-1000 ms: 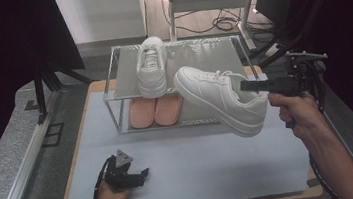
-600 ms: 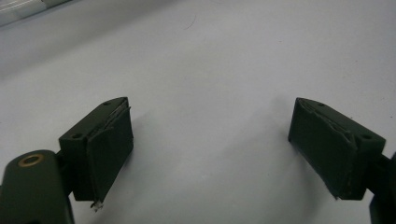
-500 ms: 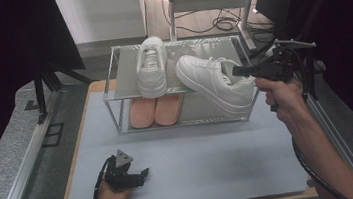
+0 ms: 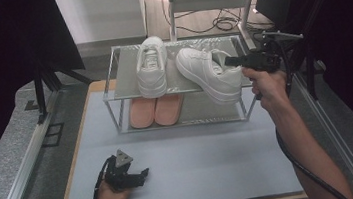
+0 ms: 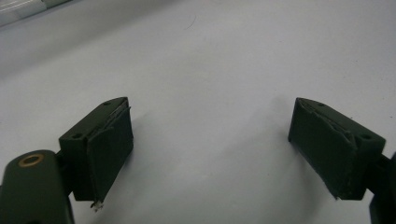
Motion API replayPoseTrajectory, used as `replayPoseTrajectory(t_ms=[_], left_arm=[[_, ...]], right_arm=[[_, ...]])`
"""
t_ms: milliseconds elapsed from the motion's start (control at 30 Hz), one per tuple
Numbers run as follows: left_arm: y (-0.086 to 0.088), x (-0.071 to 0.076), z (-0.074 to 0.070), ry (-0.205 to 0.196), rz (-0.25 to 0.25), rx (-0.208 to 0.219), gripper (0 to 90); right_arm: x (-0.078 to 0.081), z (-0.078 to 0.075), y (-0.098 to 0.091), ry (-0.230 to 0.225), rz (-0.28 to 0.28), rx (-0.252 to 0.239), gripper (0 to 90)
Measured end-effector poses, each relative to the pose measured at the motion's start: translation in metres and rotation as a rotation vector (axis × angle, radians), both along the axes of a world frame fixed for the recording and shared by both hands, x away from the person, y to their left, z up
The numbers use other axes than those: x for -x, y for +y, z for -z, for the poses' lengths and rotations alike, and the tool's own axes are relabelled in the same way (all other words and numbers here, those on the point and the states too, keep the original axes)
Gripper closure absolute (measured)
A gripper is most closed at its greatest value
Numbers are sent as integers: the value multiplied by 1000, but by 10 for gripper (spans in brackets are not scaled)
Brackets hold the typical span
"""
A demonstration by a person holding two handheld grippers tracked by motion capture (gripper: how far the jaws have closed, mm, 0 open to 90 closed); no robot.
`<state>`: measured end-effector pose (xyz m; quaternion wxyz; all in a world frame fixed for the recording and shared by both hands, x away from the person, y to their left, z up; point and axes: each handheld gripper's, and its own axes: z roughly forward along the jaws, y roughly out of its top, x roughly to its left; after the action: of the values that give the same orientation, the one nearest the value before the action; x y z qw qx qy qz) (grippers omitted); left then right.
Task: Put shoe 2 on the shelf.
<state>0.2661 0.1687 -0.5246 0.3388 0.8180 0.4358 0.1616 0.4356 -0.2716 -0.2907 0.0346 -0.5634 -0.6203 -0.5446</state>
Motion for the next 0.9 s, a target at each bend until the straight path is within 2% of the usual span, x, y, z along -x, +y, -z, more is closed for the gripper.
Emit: replayPoseTrajectory(t_ms=[133, 233, 333, 400, 700, 833, 900], left_arm=[[0, 0, 0, 0, 1, -1, 138], [0, 0, 0, 2, 5, -7, 138], [0, 0, 0, 0, 1, -2, 138], [0, 0, 0, 0, 0, -1, 138], [0, 0, 0, 1, 5, -7, 138], [0, 0, 0, 1, 5, -7, 138], [0, 0, 0, -1, 0, -1, 138]], right_arm=[[-2, 1, 7, -13, -5, 37, 755], [2, 0, 9, -48, -16, 76, 713], [3, 0, 7, -56, -29, 63, 617], [4, -1, 6, -63, -33, 66, 584], [22, -18, -10, -136, -55, 43, 585], [33, -20, -19, -171, -66, 54, 595], [38, -20, -24, -184, -58, 78, 578]])
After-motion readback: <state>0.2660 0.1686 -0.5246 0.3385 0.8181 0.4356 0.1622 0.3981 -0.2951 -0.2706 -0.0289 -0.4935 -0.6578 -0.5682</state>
